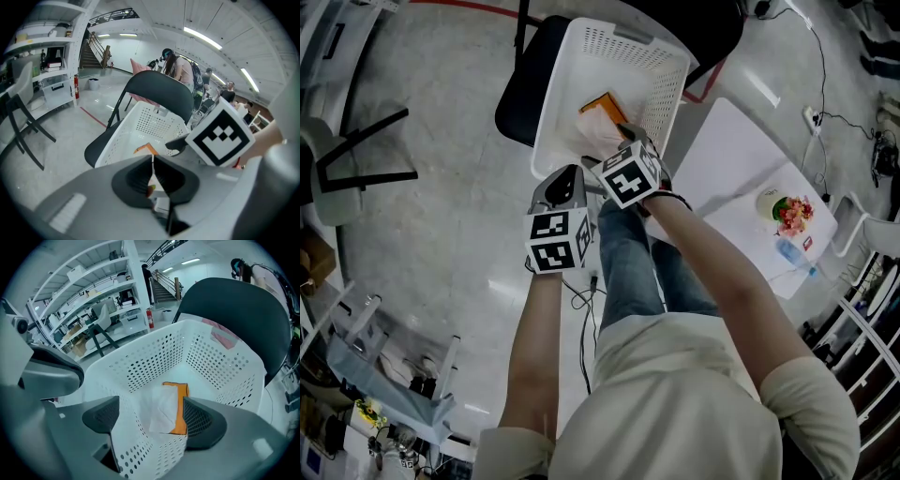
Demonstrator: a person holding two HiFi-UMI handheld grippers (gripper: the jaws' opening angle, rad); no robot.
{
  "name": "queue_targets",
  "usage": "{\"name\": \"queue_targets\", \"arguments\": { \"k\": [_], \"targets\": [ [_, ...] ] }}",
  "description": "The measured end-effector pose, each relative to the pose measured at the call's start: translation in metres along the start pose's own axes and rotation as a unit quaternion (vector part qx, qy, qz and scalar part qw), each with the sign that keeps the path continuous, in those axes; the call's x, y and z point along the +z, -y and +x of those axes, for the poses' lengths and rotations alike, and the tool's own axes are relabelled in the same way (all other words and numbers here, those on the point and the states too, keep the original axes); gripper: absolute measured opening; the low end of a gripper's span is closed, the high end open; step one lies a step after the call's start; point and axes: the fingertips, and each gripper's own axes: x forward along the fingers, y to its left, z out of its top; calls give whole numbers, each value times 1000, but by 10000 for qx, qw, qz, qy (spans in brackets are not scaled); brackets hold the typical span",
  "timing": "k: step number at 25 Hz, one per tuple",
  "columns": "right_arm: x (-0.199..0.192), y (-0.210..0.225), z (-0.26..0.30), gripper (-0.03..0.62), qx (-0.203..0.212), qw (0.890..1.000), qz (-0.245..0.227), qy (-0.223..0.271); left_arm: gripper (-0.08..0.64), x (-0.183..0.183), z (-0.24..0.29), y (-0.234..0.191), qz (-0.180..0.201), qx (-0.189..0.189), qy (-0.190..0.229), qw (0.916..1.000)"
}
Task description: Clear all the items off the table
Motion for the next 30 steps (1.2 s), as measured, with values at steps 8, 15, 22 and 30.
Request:
{"name": "queue_targets", "arguments": {
  "k": [8, 15, 22, 30],
  "targets": [
    [0, -3, -14, 398, -62, 9999, 73, 94, 17, 2, -6, 3, 34, -17, 31, 10000],
    [1, -1, -36, 299, -179, 9991, 250, 278, 17, 4, -12, 12, 128, -43, 34, 9999],
    [0, 5, -62, 196, -327, 9975, 452, 435, 17, 10, -20, 22, 149, -2, 84, 9999],
    [-2, 14, -93, 40, -656, 9951, 501, 550, 15, 17, -27, 35, 240, -34, 103, 9997]
  ]
}}
